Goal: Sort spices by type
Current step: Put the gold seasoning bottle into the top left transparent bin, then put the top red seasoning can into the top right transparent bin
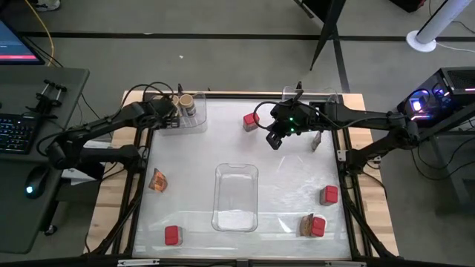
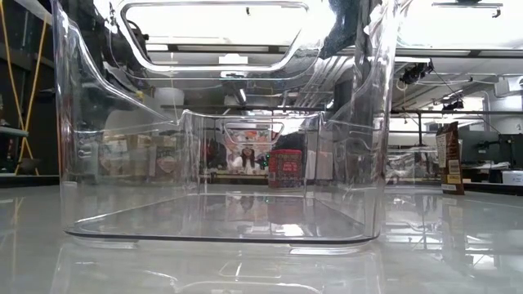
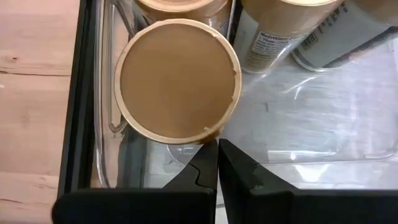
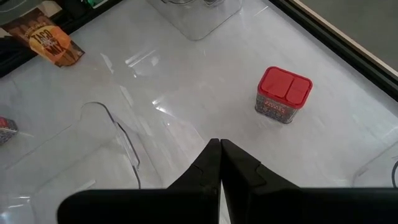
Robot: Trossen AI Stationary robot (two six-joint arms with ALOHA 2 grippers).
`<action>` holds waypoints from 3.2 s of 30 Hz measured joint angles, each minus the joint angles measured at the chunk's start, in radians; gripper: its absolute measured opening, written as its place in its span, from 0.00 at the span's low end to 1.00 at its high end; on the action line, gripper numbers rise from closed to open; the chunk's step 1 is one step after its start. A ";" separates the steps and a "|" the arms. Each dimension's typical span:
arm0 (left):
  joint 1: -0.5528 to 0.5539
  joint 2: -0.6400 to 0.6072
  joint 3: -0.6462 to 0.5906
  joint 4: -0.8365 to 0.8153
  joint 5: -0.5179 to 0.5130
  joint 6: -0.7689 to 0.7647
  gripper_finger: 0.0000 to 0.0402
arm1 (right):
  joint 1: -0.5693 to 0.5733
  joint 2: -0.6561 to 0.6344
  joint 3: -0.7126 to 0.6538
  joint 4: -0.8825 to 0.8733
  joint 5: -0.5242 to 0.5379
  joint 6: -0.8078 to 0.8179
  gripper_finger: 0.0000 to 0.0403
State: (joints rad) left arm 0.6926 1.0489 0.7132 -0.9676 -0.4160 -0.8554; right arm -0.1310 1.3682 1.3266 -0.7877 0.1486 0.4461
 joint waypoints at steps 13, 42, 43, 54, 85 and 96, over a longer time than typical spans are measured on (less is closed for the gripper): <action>0.000 -0.056 0.000 0.000 0.005 -0.006 0.00 | 0.000 0.000 0.000 0.000 0.001 -0.027 0.00; -0.517 -0.303 0.085 0.622 0.517 0.230 0.00 | -0.210 0.401 0.279 -0.059 0.005 -0.792 0.69; -0.538 -0.303 0.085 0.627 0.509 0.230 0.00 | -0.218 0.445 0.322 -0.109 0.029 -0.833 0.71; -0.611 -0.303 0.085 0.630 0.476 0.231 0.00 | -0.270 0.772 0.642 -0.361 -0.098 -0.976 0.75; -0.590 -0.309 0.084 0.647 0.431 0.309 0.00 | -0.234 0.889 0.701 -0.477 0.066 -0.882 0.49; -0.527 -0.237 0.084 0.808 0.359 0.405 0.00 | -0.352 0.519 0.662 -0.513 0.055 -0.468 0.49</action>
State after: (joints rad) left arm 0.1657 0.8116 0.7975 -0.1595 -0.0574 -0.4502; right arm -0.4832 1.8874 1.9884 -1.3010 0.2037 -0.0219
